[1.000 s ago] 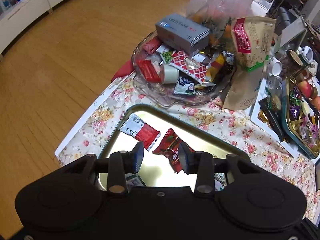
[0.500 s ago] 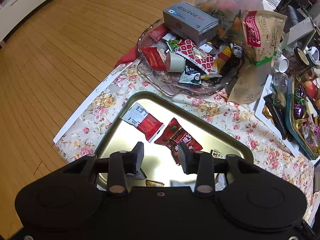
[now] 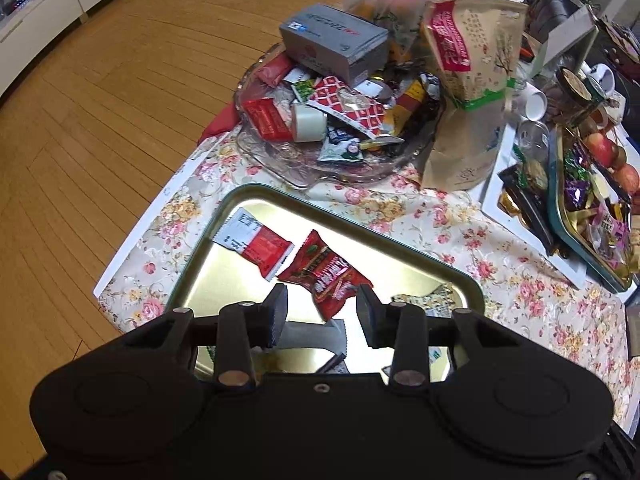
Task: Organize snacks
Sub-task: 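Lower the white sesame packet onto the second tray and open the right gripper, then move the right gripper to the silver-yellow candy while the left gripper heads to the green candy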
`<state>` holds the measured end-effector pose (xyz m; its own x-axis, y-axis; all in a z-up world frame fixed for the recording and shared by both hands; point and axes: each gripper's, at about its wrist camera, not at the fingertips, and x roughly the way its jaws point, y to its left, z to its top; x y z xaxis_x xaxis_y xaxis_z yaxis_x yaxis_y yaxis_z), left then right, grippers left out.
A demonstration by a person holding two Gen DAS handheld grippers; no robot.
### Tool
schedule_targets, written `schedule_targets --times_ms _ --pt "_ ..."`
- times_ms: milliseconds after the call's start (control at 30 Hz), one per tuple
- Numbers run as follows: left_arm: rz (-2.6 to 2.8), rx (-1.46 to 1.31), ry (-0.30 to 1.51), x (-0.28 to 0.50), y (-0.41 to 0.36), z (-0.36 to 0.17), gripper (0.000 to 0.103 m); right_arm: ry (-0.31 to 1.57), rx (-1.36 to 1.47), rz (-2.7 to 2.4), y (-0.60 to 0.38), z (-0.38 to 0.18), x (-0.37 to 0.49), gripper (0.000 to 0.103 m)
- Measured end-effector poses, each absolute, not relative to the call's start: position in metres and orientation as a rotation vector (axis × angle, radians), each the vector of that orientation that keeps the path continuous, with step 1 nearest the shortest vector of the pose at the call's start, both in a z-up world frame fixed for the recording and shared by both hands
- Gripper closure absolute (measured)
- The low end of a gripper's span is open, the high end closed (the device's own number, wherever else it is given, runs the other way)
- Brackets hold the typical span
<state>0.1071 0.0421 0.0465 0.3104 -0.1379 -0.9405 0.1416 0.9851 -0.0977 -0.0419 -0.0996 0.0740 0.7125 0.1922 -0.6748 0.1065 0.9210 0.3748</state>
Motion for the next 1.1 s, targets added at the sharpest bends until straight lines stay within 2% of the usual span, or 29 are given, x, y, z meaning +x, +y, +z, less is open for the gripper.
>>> schedule_targets --times_ms 433,1100 --pt "-0.312 0.057 1.224 0.075 -0.033 0.066 0.056 0.834 0.449 -0.052 -0.133 0.065 -0.055 0.068" --pt "-0.51 0.3 1.242 0.007 -0.146 0.053 0.056 0.879 0.609 -0.428 -0.263 0.029 -0.129 0.068"
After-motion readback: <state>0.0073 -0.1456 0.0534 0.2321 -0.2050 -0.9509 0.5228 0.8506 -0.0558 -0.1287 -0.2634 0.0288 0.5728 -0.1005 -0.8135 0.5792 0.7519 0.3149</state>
